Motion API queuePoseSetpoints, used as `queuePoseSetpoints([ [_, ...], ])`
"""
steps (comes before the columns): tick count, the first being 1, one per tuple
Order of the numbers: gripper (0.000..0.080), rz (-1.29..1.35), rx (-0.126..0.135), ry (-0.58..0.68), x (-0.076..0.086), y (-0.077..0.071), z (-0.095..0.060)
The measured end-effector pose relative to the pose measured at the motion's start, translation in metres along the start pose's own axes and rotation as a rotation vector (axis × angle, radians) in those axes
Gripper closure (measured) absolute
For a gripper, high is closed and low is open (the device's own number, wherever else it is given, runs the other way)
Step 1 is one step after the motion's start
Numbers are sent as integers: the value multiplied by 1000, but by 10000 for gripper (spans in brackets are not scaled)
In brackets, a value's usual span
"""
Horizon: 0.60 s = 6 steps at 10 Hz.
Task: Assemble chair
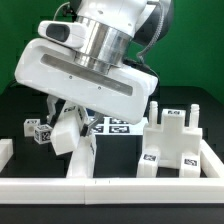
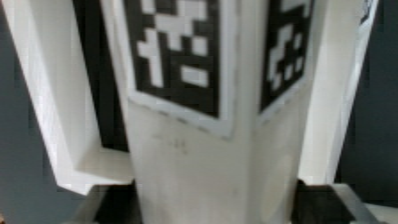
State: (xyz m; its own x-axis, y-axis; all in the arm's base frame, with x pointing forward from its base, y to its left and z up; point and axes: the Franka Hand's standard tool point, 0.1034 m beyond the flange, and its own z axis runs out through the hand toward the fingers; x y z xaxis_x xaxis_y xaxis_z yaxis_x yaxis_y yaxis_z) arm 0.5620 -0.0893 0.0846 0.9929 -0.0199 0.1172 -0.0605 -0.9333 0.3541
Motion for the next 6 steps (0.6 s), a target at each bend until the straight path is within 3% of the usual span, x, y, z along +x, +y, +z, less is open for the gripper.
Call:
queuePoseSetpoints([
  [3, 403, 17, -21, -25, 0, 30, -4],
  [6, 403, 27, -12, -32, -2, 29, 0],
])
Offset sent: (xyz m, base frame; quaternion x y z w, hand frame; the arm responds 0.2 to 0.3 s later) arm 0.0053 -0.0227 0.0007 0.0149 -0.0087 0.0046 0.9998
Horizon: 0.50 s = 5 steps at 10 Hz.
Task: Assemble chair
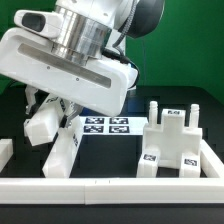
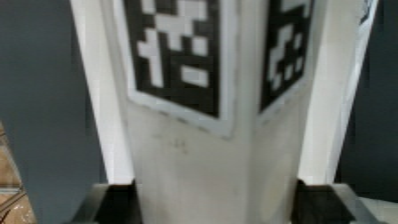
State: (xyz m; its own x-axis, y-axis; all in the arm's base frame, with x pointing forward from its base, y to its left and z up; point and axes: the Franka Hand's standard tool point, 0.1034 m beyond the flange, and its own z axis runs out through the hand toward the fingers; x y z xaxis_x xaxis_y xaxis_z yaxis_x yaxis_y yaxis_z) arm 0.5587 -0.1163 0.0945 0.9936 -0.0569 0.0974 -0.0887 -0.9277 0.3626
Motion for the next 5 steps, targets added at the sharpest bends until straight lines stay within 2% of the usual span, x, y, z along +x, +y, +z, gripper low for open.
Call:
queuePoseSetpoints([
  [2, 403, 11, -5, -20, -3, -5, 6],
  [3, 403, 49, -31, -30, -4, -11, 9],
  [5, 402, 41, -146, -9, 4, -23, 4],
])
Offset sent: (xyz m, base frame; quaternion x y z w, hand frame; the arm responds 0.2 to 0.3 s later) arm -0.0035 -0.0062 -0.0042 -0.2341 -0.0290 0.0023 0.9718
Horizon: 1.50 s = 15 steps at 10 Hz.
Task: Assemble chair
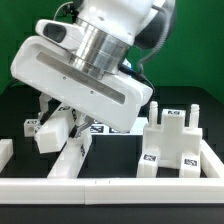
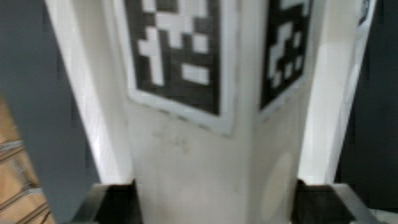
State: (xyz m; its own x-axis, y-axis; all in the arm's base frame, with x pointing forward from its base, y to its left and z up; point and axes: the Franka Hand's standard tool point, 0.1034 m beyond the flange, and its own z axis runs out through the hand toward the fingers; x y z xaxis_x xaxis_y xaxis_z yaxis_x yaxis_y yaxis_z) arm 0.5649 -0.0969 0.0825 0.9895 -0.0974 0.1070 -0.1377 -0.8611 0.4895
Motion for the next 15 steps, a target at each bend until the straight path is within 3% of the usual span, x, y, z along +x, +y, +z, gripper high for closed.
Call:
queuePoseSetpoints([
  [1, 402, 0, -51, 1, 0, -2, -1],
  [2, 402, -13, -70, -7, -7, 17, 1],
  [3, 402, 44, -156, 5, -7, 39, 7],
  [4, 402, 16, -185, 2, -9, 27, 9],
  [5, 402, 8, -167, -3, -10, 22, 9],
  [8, 402, 19, -165, -8, -11, 25, 10],
  [9, 402, 54, -168, -15, -13, 28, 14],
  [10, 402, 99, -193, 10, -18, 23, 15],
  [15, 402, 99, -193, 10, -18, 23, 15],
])
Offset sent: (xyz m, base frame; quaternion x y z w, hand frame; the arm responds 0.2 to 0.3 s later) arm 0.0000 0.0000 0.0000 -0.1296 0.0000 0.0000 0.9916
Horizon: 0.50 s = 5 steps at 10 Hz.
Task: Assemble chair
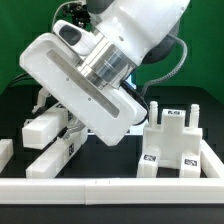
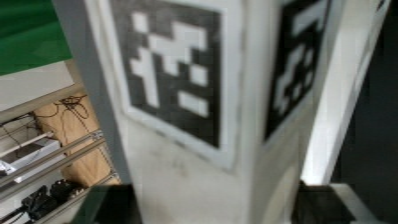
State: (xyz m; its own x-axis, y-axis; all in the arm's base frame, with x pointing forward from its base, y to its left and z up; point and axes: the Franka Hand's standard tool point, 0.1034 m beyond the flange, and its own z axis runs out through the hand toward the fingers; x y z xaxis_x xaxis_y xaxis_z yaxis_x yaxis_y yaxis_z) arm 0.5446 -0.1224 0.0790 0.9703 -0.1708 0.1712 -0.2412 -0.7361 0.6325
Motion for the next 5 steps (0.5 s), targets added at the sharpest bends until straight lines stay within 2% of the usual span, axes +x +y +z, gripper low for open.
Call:
queuePoseSetpoints([
  [5, 402, 0, 0, 0, 0, 0, 0],
])
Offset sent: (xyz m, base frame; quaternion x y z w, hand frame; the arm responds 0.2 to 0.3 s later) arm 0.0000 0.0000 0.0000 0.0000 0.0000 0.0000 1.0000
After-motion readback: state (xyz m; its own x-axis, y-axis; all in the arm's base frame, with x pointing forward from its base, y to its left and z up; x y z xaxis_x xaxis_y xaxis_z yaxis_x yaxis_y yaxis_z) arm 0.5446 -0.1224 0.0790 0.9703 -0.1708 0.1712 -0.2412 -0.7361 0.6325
